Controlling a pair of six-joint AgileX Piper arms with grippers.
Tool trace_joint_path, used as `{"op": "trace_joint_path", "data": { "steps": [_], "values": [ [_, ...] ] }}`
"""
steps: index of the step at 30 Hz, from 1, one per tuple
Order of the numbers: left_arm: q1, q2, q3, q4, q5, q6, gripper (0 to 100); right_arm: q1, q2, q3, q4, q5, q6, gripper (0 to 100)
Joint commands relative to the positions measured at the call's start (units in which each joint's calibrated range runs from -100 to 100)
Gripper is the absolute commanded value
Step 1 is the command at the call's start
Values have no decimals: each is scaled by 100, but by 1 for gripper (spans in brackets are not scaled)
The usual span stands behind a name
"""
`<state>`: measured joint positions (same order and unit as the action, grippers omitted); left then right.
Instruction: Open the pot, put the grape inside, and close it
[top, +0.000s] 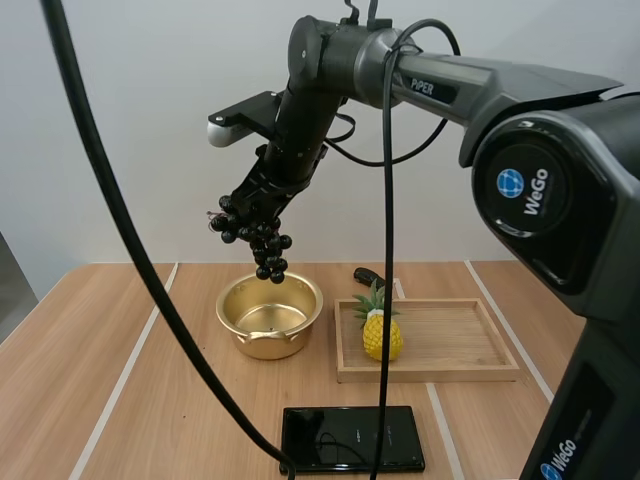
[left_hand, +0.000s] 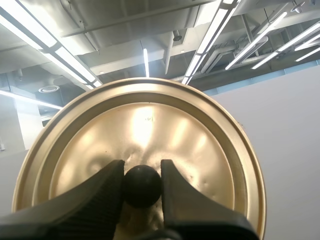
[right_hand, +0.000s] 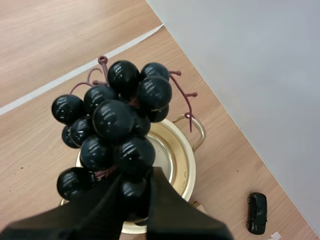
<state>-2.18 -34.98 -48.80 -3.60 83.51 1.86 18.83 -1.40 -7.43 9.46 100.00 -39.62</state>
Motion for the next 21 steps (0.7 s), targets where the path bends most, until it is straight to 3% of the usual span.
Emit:
{"op": "trace_joint_path", "data": {
  "steps": [1, 13, 21],
  "values": [
    [-2, 10, -18, 161, -6, 3, 0, 11, 119, -20, -14, 0, 32, 0],
    [-2, 65, -18, 187, -6, 3, 0, 11, 1029, 22, -33, 0, 200, 0],
    [-2, 90, -18, 187, -6, 3, 0, 11, 1388, 522, -361, -987, 291, 0]
  ]
}}
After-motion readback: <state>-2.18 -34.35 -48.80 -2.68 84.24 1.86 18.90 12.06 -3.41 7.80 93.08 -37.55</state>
